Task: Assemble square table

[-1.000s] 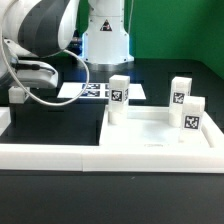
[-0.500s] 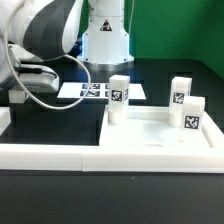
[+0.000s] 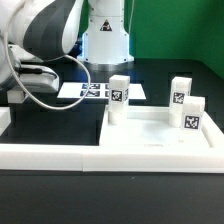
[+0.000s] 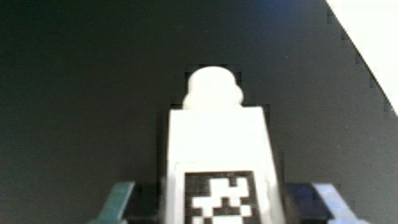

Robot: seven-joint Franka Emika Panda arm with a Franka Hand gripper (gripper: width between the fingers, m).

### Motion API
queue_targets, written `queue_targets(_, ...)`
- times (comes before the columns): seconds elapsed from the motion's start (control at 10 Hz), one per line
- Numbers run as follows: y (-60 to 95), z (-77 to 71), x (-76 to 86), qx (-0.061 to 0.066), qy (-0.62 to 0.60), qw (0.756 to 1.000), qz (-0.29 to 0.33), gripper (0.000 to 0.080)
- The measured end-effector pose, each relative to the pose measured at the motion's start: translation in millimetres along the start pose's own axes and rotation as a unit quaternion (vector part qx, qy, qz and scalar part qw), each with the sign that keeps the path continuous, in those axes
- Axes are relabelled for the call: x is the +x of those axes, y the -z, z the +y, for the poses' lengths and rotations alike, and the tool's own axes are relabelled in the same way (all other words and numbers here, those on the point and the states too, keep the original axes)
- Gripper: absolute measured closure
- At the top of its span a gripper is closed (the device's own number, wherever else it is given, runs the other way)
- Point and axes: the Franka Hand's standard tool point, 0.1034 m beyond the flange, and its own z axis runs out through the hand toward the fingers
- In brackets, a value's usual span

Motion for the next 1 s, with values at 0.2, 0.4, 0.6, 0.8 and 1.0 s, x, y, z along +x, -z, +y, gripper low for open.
queue_targets(0.2, -0.1, 0.2, -0.1, 0.000, 0.000, 1.000, 0.000, 0.0514)
queue_targets(0.4, -0.1, 0.4, -0.1, 0.000, 0.000, 1.000, 0.000, 0.0514)
queue_targets(0.6, -0.2, 0.4, -0.1, 0.000, 0.000, 1.000, 0.000, 0.0512)
queue_targets(0.8, 0.8, 0.2, -0.7, 0.001, 0.001, 1.000, 0.000, 0.0512)
queue_targets(1.0, 42.7, -10.4, -35.6, 0.015, 0.020, 1.000, -0.002, 0.0512)
